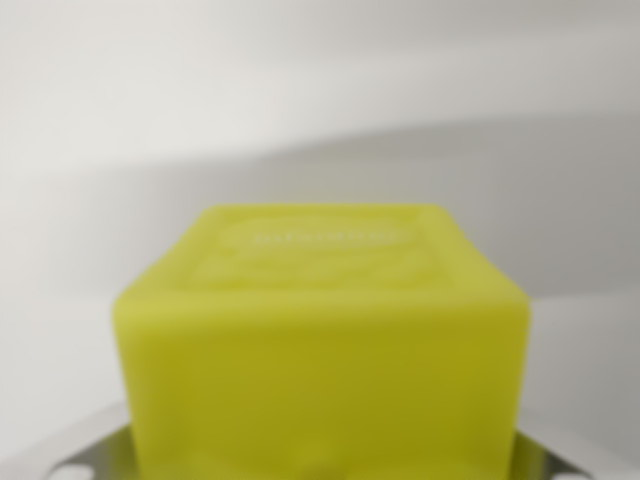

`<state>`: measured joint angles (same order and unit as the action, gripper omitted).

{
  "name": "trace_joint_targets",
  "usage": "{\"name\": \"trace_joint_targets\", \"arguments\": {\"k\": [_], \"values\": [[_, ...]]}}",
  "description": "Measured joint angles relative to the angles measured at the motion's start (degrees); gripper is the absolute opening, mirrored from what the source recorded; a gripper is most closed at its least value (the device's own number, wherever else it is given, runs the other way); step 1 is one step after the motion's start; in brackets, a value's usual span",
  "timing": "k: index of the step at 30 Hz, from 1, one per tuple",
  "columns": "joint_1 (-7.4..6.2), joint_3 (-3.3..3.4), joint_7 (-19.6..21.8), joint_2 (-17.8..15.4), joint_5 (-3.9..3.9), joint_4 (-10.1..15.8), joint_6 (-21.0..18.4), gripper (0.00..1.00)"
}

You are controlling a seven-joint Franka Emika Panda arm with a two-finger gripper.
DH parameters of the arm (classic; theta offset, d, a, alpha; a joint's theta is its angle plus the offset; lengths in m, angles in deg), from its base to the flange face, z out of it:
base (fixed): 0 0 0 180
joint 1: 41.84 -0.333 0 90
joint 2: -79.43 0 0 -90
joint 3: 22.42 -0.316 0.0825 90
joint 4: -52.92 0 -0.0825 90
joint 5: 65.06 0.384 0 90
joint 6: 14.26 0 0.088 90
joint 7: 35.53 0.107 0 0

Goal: Pick yellow cube

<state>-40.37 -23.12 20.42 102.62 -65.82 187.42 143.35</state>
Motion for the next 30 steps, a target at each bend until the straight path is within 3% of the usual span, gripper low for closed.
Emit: {"name": "trace_joint_targets", "arguments": {"k": [30], "values": [[-0.08, 0.0, -0.3, -10.8, 0.44, 1.0, -9.8, 0.0]]}}
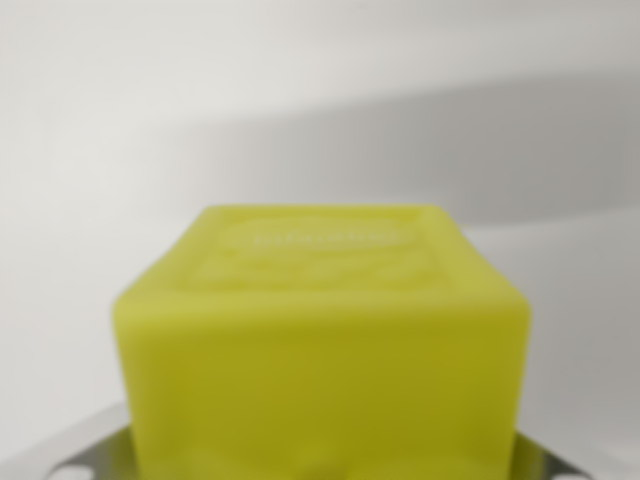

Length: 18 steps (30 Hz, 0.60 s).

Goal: Pick yellow cube

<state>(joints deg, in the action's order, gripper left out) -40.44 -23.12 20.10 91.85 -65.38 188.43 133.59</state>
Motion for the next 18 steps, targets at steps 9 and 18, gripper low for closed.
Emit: {"name": "trace_joint_targets", "arguments": {"k": [9, 18], "values": [[-0.01, 0.0, -0.1, -2.9, 0.08, -0.2, -3.1, 0.0], [-0.02, 0.0, -0.1, -5.6, 0.15, -0.7, -6.3, 0.0]]}}
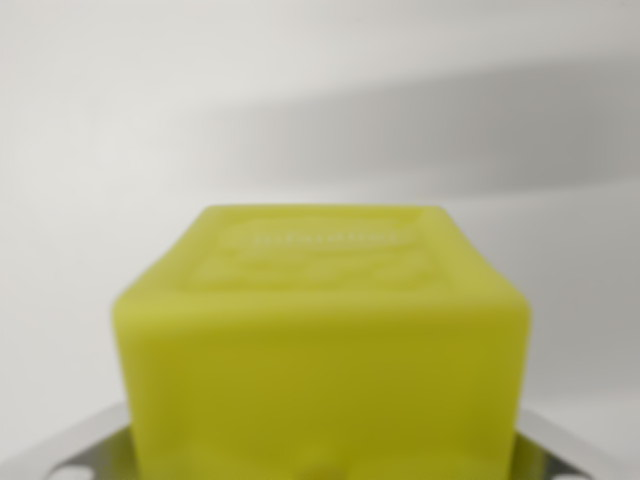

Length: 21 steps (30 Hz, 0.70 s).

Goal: Pick yellow cube

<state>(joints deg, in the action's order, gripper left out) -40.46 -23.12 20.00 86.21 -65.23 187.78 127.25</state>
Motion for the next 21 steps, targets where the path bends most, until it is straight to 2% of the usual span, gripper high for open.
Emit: {"name": "trace_joint_targets", "arguments": {"k": [21], "values": [[0.0, 0.0, -0.1, -5.6, 0.11, -2.0, -7.6, 0.0]]}}
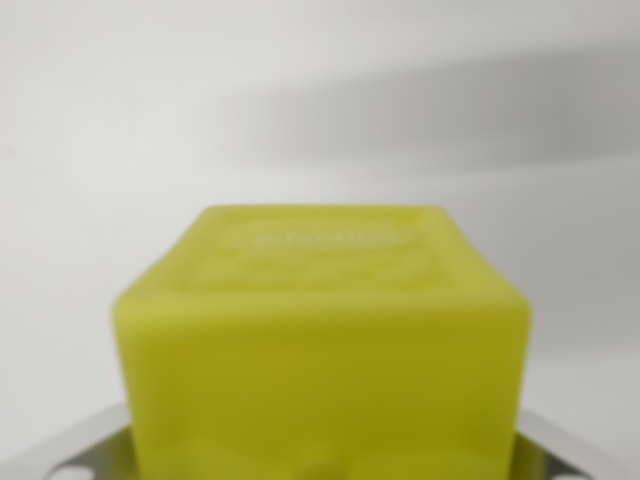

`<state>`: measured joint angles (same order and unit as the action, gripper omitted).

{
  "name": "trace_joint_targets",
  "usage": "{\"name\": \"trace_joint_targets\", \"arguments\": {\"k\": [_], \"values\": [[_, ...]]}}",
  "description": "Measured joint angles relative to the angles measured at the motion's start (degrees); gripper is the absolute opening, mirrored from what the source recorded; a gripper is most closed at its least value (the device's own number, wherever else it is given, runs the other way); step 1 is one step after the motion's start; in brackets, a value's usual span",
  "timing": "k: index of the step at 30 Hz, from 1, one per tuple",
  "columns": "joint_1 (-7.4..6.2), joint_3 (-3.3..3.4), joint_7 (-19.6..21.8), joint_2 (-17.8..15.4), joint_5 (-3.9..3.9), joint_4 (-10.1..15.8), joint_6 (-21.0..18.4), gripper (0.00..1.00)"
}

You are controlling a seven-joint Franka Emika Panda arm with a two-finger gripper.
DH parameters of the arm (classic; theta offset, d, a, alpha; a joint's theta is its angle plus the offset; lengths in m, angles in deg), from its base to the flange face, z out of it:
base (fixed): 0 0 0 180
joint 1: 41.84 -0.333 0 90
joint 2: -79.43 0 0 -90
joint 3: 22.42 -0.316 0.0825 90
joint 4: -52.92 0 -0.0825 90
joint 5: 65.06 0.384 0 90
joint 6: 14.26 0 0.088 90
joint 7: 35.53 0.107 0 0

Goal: Pick yellow cube

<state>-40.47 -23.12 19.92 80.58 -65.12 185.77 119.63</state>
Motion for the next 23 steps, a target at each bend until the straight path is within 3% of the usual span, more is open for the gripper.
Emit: {"name": "trace_joint_targets", "arguments": {"k": [13, 23], "values": [[0.0, 0.0, 0.0, -2.8, 0.05, -1.8, -4.6, 0.0], [0.0, 0.0, 0.0, -3.0, 0.06, -2.0, -5.0, 0.0]]}}
